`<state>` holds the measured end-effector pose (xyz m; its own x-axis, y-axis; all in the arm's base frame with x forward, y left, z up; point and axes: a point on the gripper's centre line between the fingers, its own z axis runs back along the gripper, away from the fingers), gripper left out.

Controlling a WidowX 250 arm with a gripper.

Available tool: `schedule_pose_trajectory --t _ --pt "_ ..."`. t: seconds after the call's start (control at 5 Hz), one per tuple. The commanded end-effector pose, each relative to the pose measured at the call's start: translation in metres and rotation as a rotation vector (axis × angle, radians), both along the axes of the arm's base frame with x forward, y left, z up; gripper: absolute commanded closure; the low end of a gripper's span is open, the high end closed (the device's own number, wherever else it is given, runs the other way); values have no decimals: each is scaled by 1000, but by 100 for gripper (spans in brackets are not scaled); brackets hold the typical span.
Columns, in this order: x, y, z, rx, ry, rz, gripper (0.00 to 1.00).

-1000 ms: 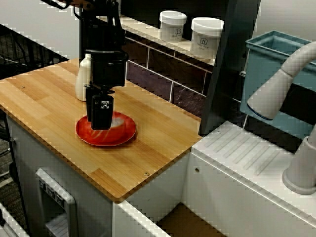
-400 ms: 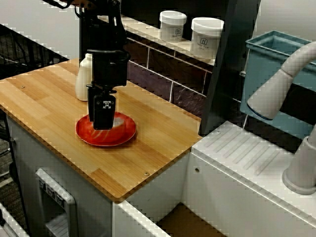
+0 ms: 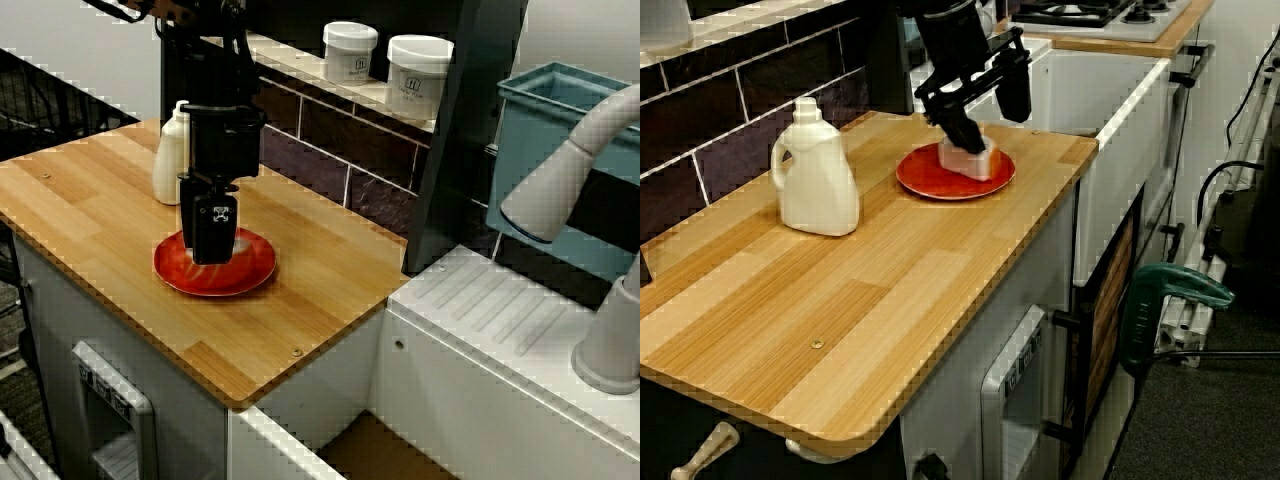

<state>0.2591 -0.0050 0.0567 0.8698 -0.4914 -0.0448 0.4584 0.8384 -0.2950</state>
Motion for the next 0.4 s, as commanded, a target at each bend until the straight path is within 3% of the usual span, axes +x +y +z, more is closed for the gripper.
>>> schedule_pose_trajectory --t 0.0,0.2 --pt "12 12 8 -4 -32 39 0" --pt "14 18 9 -9 -38 54 0"
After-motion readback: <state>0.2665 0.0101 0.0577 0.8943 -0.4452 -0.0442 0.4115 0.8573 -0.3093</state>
